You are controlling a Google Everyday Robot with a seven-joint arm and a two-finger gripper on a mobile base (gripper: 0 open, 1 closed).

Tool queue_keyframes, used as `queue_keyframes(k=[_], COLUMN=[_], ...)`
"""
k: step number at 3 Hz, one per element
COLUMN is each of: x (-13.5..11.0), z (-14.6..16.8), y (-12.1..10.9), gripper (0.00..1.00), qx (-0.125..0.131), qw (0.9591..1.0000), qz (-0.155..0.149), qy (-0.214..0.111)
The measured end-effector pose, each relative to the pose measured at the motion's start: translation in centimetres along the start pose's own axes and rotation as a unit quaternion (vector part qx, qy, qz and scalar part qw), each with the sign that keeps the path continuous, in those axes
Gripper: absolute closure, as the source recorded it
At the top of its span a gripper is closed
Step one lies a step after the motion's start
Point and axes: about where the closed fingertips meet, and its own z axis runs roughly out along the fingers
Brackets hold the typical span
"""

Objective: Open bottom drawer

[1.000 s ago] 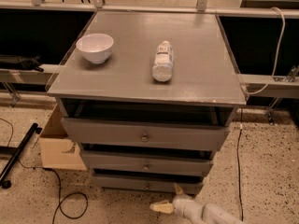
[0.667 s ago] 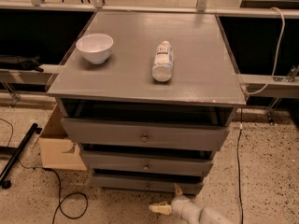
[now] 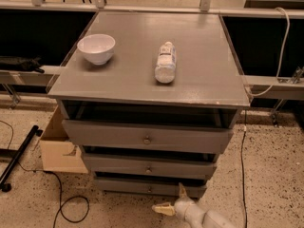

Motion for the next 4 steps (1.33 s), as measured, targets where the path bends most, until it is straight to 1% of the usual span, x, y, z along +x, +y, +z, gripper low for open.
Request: queue_keyframes(k=[1, 2, 3, 4], x=[-0.1, -0.9, -2.3, -2.3], z=[1.0, 2.2, 3.6, 3.6], y=[0.0, -0.3, -0.8, -0.8], gripper=[0.0, 0.0, 0.0, 0.0], qx=[0.007, 0.007, 0.013, 0.013], qw=[0.9998, 0.9993, 0.9977, 0.9977], qz=[-0.021, -0.037, -0.065, -0.066], qy=[-0.002, -0.005, -0.012, -0.012])
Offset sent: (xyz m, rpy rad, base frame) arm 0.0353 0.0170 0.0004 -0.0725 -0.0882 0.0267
